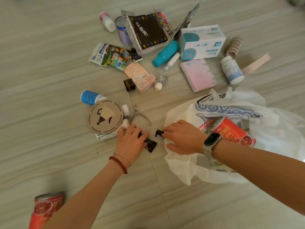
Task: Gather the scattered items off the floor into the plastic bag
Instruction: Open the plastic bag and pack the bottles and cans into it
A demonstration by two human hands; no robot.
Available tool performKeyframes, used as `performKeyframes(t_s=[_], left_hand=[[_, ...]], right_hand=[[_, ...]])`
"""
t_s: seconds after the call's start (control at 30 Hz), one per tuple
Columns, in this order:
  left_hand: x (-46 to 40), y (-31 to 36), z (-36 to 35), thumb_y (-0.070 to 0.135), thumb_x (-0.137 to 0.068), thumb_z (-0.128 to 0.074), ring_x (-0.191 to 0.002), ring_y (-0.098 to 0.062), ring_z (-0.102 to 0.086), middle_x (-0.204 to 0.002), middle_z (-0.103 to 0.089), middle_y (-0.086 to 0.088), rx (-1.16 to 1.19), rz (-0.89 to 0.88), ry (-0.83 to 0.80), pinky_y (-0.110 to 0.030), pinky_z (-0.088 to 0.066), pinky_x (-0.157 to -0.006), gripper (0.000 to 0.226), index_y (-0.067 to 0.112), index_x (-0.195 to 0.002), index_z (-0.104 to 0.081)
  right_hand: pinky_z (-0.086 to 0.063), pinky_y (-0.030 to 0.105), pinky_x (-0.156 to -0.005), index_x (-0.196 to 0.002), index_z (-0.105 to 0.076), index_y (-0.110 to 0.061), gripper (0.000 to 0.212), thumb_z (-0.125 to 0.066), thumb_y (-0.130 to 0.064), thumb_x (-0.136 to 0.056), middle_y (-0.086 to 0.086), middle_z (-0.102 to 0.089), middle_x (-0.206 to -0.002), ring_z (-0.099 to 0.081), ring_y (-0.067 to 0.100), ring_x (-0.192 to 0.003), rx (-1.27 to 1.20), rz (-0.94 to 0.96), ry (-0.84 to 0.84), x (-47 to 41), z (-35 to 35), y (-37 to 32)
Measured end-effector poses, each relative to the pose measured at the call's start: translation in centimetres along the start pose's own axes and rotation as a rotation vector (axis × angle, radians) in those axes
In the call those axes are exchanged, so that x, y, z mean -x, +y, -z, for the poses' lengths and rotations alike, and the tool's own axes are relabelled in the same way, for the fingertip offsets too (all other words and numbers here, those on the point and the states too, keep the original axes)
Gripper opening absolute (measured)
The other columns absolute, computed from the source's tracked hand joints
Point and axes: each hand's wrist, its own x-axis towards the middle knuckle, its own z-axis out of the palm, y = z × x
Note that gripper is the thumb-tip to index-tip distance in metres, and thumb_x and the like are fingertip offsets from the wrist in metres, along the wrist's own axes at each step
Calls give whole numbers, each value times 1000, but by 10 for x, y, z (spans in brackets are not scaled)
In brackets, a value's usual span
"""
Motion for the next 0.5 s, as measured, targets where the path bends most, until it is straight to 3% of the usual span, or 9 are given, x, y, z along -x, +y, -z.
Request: performKeyframes(t_s=[0.1, 0.17, 0.3, 0.4, 0.5], left_hand=[[16, 3, -11, 39, -56, -81, -91, -19, -48, -84, -66, 1, 89, -20, 61, -37, -27, -78, 36, 25, -86, -69], [26, 3, -12, 38, -56, -82, -88, -19, -58, -86, -68, 1, 149, -13, 64, -35, -27, -78, 34, 24, -84, -68], [40, -1, -6, 30, -68, -75, -71, -23, -65, -76, -68, 1, 300, 97, -25, -33, -43, -75, 22, 17, -80, -63], [48, -7, 14, 22, -83, -63, -80, -22, -57, -87, -62, -3, 628, 444, -1, -28, -44, -68, 20, 8, -97, -60], [45, -9, 50, 18, -84, -62, -82, -14, -52, -93, -56, 1, 864, 778, 258, -12, -37, -64, 23, 6, -102, -56]], right_hand=[[-34, 38, -93, -118, -51, -15, 39, -37, -41, -93, 5, -51, -125, -53, 25, -106, -47, -110, 60, -1, -1, -3], [-32, 40, -90, -119, -45, -15, 40, -41, -43, -91, 6, -53, -119, -52, 26, -104, -48, -232, 79, -12, 1, -9], [-30, 42, -88, -109, -54, -11, 27, -46, -26, -89, 9, -50, -116, -42, 28, -109, 103, -234, 26, -33, -4, -27], [-29, 42, -90, -104, -58, -11, 21, -46, -18, -89, 8, -54, -113, -41, 27, -110, 105, -207, 74, -38, -5, -33], [-22, 38, -100, -107, -58, -18, 23, -47, -30, -90, 3, -63, -107, -48, 21, -110, -173, -190, 257, -28, 17, -30]])
